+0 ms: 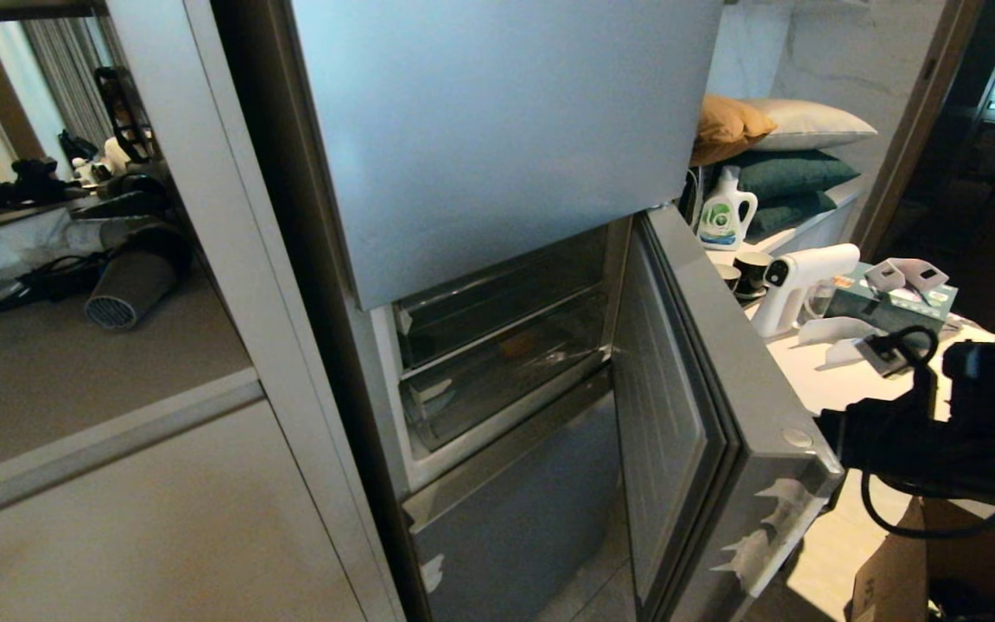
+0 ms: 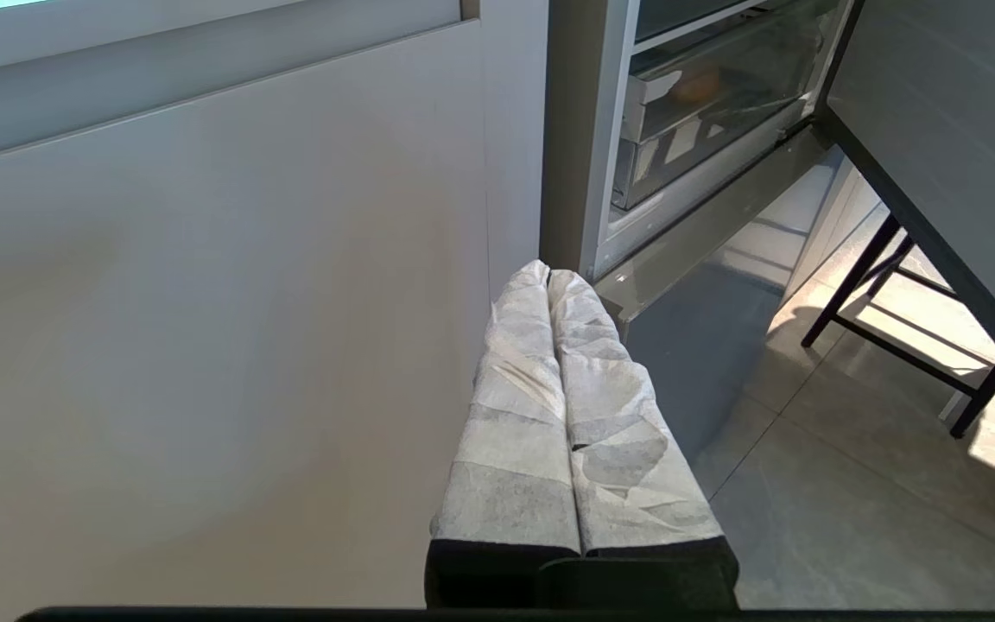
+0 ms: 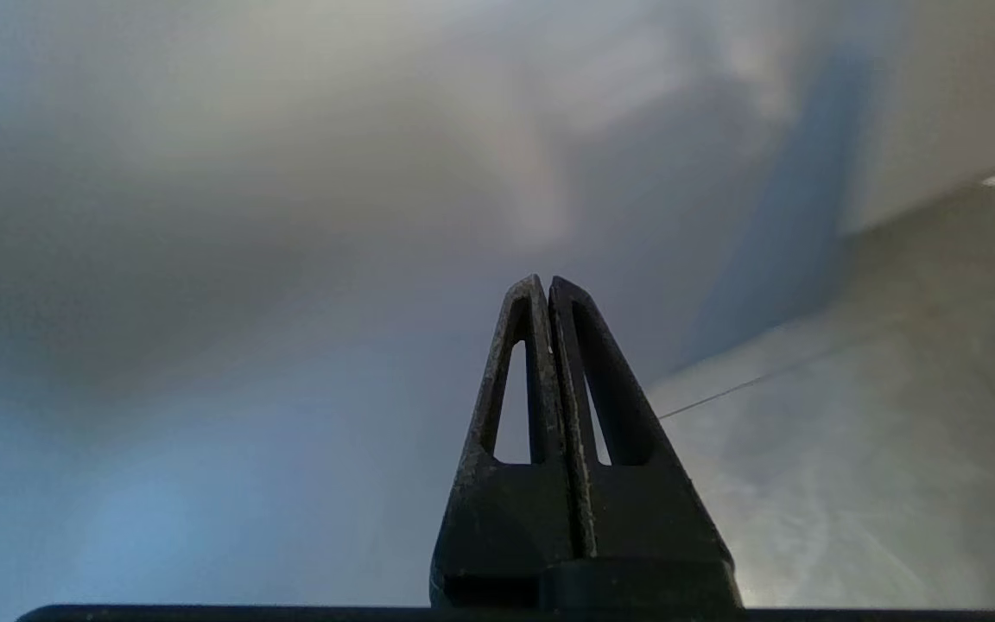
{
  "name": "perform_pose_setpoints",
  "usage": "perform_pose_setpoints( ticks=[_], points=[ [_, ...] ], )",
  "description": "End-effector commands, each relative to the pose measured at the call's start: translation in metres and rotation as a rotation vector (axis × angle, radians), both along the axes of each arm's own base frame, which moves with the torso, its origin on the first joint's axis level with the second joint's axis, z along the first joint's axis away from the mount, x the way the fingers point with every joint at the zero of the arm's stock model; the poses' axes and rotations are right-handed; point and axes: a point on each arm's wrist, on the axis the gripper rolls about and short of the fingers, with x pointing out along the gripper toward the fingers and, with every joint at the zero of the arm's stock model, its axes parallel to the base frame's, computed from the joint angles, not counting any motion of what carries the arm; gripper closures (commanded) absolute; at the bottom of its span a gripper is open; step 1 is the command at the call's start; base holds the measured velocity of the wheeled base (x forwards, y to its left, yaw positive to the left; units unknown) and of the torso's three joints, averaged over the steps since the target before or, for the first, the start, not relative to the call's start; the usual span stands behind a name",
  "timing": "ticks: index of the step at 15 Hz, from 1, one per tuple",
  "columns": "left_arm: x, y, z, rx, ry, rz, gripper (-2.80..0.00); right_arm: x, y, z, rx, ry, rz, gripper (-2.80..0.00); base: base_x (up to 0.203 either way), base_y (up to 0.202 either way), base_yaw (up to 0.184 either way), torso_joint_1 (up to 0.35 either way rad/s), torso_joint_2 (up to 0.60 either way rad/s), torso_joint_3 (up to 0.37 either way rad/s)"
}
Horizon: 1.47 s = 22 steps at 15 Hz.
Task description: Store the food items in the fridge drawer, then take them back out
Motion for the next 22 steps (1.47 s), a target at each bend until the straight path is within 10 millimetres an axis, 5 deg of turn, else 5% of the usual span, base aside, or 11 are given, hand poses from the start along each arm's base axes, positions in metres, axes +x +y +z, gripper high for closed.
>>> perform_pose_setpoints(
  ticks=[1,6,11,15,19,22],
  points=[
    [0.001,0.000,-0.003,0.000,0.010,0.000,0.00,0.014,0.031,-0.015,-0.002,0.036,0.111,0.00,0.000,0.000,0.000,0.000,0.00,0.000],
    [0.001,0.000,-0.003,0.000,0.010,0.000,0.00,0.046,0.100,-0.023,-0.043,-0.039,0.218,0.00,0.000,0.000,0.000,0.000,0.00,0.000],
    [0.001,0.000,-0.003,0.000,0.010,0.000,0.00,0.133,0.153,-0.056,-0.079,-0.243,0.078,0.00,0.000,0.000,0.000,0.000,0.00,0.000],
    [0.001,0.000,-0.003,0.000,0.010,0.000,0.00,0.185,0.171,-0.080,-0.036,-0.394,0.009,0.00,0.000,0.000,0.000,0.000,0.00,0.000],
    [0.001,0.000,-0.003,0.000,0.010,0.000,0.00,0.187,0.171,-0.080,-0.010,-0.447,0.000,0.00,0.000,0.000,0.000,0.000,0.00,0.000],
    [0.001,0.000,-0.003,0.000,0.010,0.000,0.00,0.160,0.161,-0.074,-0.030,-0.403,0.002,0.00,0.000,0.000,0.000,0.000,0.00,0.000]
  ],
)
